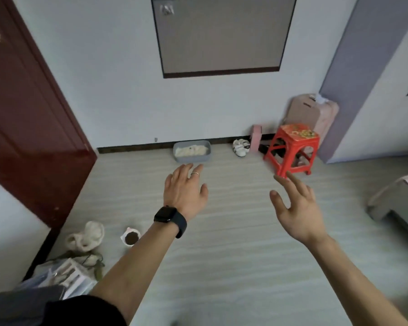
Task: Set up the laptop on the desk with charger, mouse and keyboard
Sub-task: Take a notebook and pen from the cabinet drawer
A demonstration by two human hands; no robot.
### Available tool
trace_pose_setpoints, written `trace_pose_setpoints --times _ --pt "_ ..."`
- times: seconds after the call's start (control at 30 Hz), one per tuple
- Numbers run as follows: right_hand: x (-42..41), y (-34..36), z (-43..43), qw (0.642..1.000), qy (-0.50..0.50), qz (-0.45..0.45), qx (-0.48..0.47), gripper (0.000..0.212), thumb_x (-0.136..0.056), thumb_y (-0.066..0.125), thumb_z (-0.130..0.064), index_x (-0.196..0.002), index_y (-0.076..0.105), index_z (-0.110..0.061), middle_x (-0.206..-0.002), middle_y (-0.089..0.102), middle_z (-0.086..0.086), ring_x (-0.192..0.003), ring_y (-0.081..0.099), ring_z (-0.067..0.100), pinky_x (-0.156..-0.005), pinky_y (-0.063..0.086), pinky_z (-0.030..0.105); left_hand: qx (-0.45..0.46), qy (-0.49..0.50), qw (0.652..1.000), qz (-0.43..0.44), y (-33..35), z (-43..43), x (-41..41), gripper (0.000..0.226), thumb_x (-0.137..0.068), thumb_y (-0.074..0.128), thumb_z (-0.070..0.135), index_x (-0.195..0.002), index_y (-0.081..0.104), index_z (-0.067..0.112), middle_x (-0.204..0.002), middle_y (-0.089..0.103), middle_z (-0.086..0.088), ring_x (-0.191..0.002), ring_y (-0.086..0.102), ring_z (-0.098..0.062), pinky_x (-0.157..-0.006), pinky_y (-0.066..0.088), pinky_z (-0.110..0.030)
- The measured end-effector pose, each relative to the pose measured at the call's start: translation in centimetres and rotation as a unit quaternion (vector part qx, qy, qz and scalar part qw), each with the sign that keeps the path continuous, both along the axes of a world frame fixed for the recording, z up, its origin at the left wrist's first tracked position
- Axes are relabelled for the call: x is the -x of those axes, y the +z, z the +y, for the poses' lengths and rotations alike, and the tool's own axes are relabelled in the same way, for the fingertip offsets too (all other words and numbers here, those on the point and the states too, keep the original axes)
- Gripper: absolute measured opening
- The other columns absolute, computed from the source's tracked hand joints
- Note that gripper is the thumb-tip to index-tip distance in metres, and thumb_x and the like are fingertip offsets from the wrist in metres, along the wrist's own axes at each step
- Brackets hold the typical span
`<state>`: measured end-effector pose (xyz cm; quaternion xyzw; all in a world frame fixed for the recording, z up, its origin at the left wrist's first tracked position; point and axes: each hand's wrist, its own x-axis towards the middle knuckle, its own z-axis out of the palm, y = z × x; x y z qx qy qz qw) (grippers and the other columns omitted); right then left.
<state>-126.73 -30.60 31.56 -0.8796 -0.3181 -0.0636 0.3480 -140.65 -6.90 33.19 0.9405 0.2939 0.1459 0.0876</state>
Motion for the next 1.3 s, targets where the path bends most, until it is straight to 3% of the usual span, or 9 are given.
trace_pose_setpoints --times 0.3,0.5,0.73,1.03,1.2,1.3 --pt "-18.5 0.3 -1.3 0.985 -0.166 0.025 0.045 0.045 -0.098 0.058 -0.037 -0.142 0.055 -0.027 -0.157 0.041 0.006 -0.138 0.04 0.036 -0.113 0.031 0.043 0.06 -0.172 0.983 0.013 -2.4 3.7 -26.5 0.055 -0.094 0.049 0.037 -0.147 0.037 0.027 -0.151 0.036 0.001 -0.137 0.036 -0.021 -0.11 0.035 -0.037" --pt "-29.7 2.4 -1.4 0.96 -0.273 0.026 0.049 0.047 -0.097 0.055 -0.042 -0.141 0.055 -0.027 -0.155 0.043 0.006 -0.136 0.042 0.038 -0.113 0.037 0.048 0.044 -0.277 0.96 -0.002 -0.2 5.3 -44.2 0.055 -0.091 0.052 0.033 -0.145 0.04 0.027 -0.147 0.042 0.001 -0.133 0.041 -0.023 -0.106 0.039 -0.04" --pt "-42.2 2.0 -5.9 0.931 -0.36 0.03 0.05 0.046 -0.096 0.06 -0.037 -0.141 0.055 -0.025 -0.154 0.045 0.004 -0.136 0.042 0.034 -0.111 0.036 0.044 -0.016 -0.389 0.92 -0.039 -0.3 0.8 -62.6 0.052 -0.085 0.06 0.033 -0.136 0.054 0.025 -0.137 0.053 -0.002 -0.121 0.052 -0.028 -0.098 0.043 -0.039" --pt "-66.4 0.3 -13.9 0.924 -0.378 0.05 0.042 0.046 -0.098 0.058 -0.034 -0.141 0.057 -0.019 -0.148 0.052 0.006 -0.137 0.045 0.032 -0.112 0.034 0.041 -0.052 -0.439 0.896 -0.045 -0.4 -8.8 -88.2 0.048 -0.085 0.056 0.036 -0.133 0.056 0.029 -0.137 0.053 -0.001 -0.124 0.051 -0.024 -0.102 0.042 -0.039" --pt "-80.2 0.6 -16.4 0.926 -0.373 0.046 0.04 0.066 -0.089 0.036 -0.057 -0.139 0.058 -0.02 -0.146 0.054 0.006 -0.135 0.047 0.033 -0.112 0.036 0.043 -0.068 -0.44 0.894 -0.054 0.0 -10.6 -101.5 0.044 -0.082 0.056 0.034 -0.124 0.064 0.024 -0.127 0.06 -0.005 -0.113 0.058 -0.026 -0.094 0.047 -0.039" --pt "-88.7 -0.2 -17.9 0.924 -0.377 0.043 0.048 0.065 -0.089 0.036 -0.056 -0.139 0.057 -0.02 -0.147 0.054 0.005 -0.134 0.048 0.031 -0.111 0.037 0.042 -0.066 -0.457 0.886 -0.038 -0.6 -12.0 -110.8 0.051 -0.08 0.049 0.036 -0.128 0.062 0.025 -0.13 0.058 -0.006 -0.116 0.057 -0.026 -0.096 0.047 -0.04"
